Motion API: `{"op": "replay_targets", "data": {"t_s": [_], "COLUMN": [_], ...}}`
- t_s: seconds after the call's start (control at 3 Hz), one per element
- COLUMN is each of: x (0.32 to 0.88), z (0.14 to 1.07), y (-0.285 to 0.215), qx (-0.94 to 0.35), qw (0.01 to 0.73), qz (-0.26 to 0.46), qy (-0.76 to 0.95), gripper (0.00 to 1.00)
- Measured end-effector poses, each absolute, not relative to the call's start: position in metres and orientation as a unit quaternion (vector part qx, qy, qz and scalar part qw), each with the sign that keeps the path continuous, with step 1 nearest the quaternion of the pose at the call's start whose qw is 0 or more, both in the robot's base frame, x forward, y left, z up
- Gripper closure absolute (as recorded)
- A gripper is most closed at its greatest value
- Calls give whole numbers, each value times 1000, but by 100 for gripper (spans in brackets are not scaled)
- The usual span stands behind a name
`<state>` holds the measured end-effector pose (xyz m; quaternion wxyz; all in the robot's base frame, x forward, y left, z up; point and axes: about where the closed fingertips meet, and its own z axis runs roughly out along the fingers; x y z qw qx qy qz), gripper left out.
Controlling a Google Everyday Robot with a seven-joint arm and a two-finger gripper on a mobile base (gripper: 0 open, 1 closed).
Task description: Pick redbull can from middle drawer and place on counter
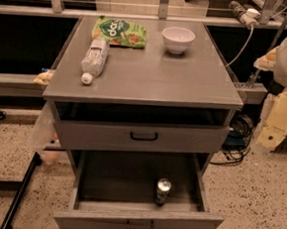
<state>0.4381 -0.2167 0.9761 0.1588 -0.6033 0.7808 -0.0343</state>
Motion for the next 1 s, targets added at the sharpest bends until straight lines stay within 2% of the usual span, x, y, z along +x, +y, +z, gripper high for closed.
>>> {"op": "replay_targets", "data": {"t_s": [0.33, 0.67, 1.0], "x": [438, 439, 441], "z": [976, 974, 947], "y": [-217, -215, -210], "qx": [-603, -604, -609], "qw": [159, 164, 174], "qz": [-34, -34, -15], "qy": [781, 779, 773], "gripper": [0, 19, 42]}}
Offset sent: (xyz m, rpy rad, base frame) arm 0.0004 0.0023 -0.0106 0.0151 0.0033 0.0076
